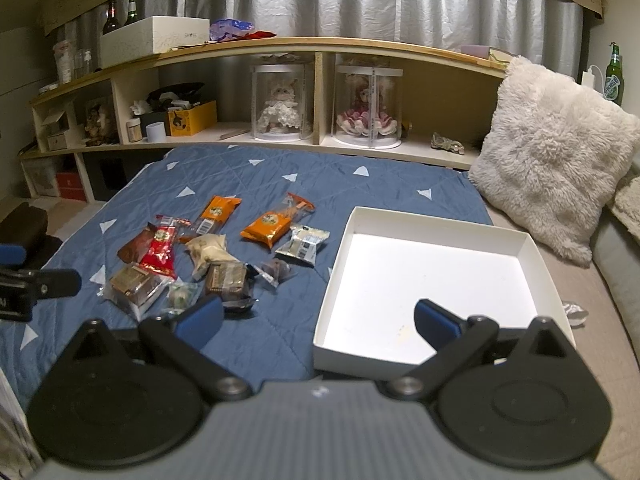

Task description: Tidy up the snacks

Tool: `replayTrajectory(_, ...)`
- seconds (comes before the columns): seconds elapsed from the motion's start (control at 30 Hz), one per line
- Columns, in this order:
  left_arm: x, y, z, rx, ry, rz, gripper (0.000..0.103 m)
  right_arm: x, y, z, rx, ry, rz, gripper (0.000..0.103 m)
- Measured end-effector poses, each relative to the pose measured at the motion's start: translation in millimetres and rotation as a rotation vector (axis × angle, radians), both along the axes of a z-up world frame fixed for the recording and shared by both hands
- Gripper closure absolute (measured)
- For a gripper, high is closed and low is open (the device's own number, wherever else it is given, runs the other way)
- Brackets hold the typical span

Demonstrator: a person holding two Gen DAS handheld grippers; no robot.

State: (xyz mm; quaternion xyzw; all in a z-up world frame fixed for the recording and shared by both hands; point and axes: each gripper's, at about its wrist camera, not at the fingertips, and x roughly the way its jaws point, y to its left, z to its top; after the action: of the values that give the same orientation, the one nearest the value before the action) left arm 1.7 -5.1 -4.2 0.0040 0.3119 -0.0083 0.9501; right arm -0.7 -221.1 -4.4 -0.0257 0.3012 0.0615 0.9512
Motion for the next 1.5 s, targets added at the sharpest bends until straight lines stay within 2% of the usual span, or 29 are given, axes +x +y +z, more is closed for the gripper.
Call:
replayTrajectory(0.8,6,-1,-6,0.011,0.024,0.026,0.000,10,8,0,-0.006,0.002,0.041,0.001)
replayTrajectory(1.1,34,1,2,0.046,0.015,0.058,0.000,31,18,-1,-0.004,0.009,0.067,0.001)
replayTrajectory(1.27,59,12,2,0.025,0.052,0.079,0.000,48,26,-2,0.006,0.008,0.071,0.001)
replayTrajectory(1.5,94,27,-5,0.041,0.098,0.125,0.000,82,40,-10,0.037,0.024,0.065,0.001)
